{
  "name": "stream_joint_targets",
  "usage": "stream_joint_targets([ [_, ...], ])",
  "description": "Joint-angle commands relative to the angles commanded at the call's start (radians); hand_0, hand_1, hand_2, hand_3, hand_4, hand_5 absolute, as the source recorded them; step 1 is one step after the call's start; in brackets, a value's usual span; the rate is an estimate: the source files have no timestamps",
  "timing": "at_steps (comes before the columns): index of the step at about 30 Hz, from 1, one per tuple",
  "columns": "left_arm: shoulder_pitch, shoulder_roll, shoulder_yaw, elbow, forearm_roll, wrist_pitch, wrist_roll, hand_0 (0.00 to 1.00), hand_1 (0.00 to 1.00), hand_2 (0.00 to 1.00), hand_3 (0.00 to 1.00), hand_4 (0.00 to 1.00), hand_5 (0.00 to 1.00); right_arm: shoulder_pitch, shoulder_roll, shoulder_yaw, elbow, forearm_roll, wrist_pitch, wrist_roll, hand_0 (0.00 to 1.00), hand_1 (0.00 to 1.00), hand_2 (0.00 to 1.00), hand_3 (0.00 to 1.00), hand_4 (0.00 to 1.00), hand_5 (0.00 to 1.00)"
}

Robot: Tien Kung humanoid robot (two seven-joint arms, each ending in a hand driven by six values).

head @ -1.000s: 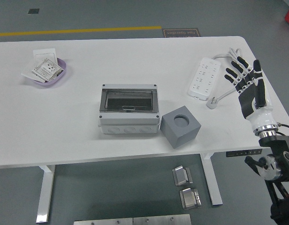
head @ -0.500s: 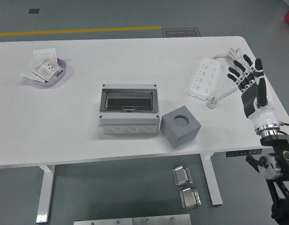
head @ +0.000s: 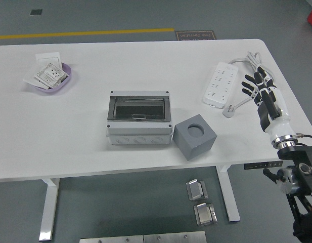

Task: Pick up the cylinder from the cube,place it in the box,flap close box

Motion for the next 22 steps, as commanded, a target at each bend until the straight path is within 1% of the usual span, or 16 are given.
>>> stream_joint_targets([
  [2,0.002,0.000,-0.007,0.000,0.007,0.001,0.000,0.744,0.762,0.716,0.812,0.772,0.509,0.009,-0.004,-0.014,-0.001,0.018,-0.026,0.009,0.845,0.852,0.955,0.982,0.896,0.421],
  [4,0.002,0.000,-0.008,0.000,0.009,0.002,-0.001,0.744,0.762,0.716,0.812,0.772,0.509,0.016,-0.007,-0.023,-0.001,0.037,-0.067,0.022,0.845,0.852,0.955,0.982,0.896,0.421],
  [5,0.001,0.001,-0.007,0.000,0.007,0.003,-0.002,0.745,0.762,0.716,0.812,0.773,0.510,0.019,-0.008,-0.026,-0.002,0.040,-0.088,0.025,0.840,0.855,0.955,0.936,0.861,0.327],
  [6,0.000,0.001,-0.005,0.000,0.004,0.003,-0.003,0.745,0.762,0.716,0.812,0.773,0.510,0.021,-0.009,-0.028,-0.003,0.040,-0.099,0.028,0.840,0.855,0.955,0.936,0.861,0.327],
  [7,0.000,0.001,-0.002,0.000,0.001,0.004,-0.004,0.745,0.762,0.716,0.812,0.773,0.510,0.022,-0.010,-0.028,-0.004,0.028,-0.099,0.025,0.840,0.855,0.955,0.936,0.861,0.327],
  [10,-0.002,0.000,0.003,0.000,-0.005,0.005,-0.005,0.745,0.762,0.716,0.812,0.773,0.510,0.025,-0.011,-0.034,-0.008,-0.003,-0.062,-0.004,0.840,0.855,0.955,0.936,0.861,0.327],
  [11,-0.002,0.000,0.004,0.000,-0.007,0.005,-0.005,0.745,0.762,0.717,0.813,0.775,0.513,0.025,-0.012,-0.034,-0.009,-0.011,-0.053,-0.009,0.729,0.741,0.724,0.540,0.575,0.021],
  [16,-0.004,-0.006,0.016,0.000,-0.021,0.005,-0.006,0.745,0.762,0.717,0.813,0.775,0.513,0.024,-0.014,-0.033,-0.014,-0.024,-0.008,-0.011,0.729,0.741,0.724,0.540,0.575,0.021],
  [17,-0.004,-0.006,0.017,0.000,-0.022,0.005,-0.005,0.744,0.762,0.716,0.813,0.774,0.514,0.024,-0.015,-0.032,-0.015,-0.023,-0.003,-0.008,0.834,0.855,0.955,0.839,0.746,0.180],
  [22,-0.004,-0.005,0.015,0.000,-0.020,0.005,-0.004,0.744,0.762,0.716,0.813,0.774,0.514,0.024,-0.016,-0.026,-0.016,-0.019,0.012,0.005,0.834,0.855,0.955,0.839,0.746,0.180],
])
